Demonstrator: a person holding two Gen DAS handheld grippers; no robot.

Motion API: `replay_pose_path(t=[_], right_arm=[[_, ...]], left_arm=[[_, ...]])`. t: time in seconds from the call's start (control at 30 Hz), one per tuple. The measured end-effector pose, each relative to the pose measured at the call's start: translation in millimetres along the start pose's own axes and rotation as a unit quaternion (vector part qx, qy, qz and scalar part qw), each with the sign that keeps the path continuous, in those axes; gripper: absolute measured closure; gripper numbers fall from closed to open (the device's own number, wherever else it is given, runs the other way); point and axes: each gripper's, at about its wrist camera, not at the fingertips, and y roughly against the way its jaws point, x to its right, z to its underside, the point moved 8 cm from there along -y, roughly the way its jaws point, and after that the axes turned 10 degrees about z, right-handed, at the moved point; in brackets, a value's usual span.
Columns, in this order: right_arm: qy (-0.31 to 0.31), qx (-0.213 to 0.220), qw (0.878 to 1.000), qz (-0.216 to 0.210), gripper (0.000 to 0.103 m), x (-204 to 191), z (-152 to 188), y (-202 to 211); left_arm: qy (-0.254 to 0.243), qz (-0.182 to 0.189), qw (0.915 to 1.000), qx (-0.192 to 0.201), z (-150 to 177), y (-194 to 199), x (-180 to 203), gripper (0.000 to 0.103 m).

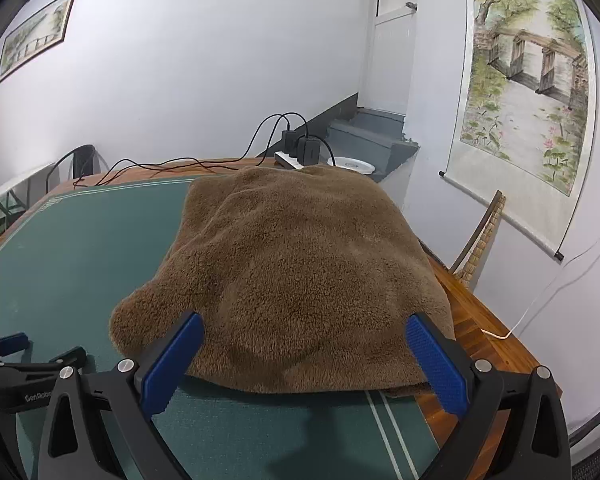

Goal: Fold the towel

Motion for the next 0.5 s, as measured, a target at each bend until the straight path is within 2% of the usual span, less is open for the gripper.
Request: replay_pose_path(t=[0.5], right_arm=[[0.000, -0.001, 1.000, -0.003, 0.000, 0.5, 5.1, 0.1]], left_arm=[[0.000, 0.000, 1.0000, 0.000, 0.8, 0.8, -0.3, 0.000]])
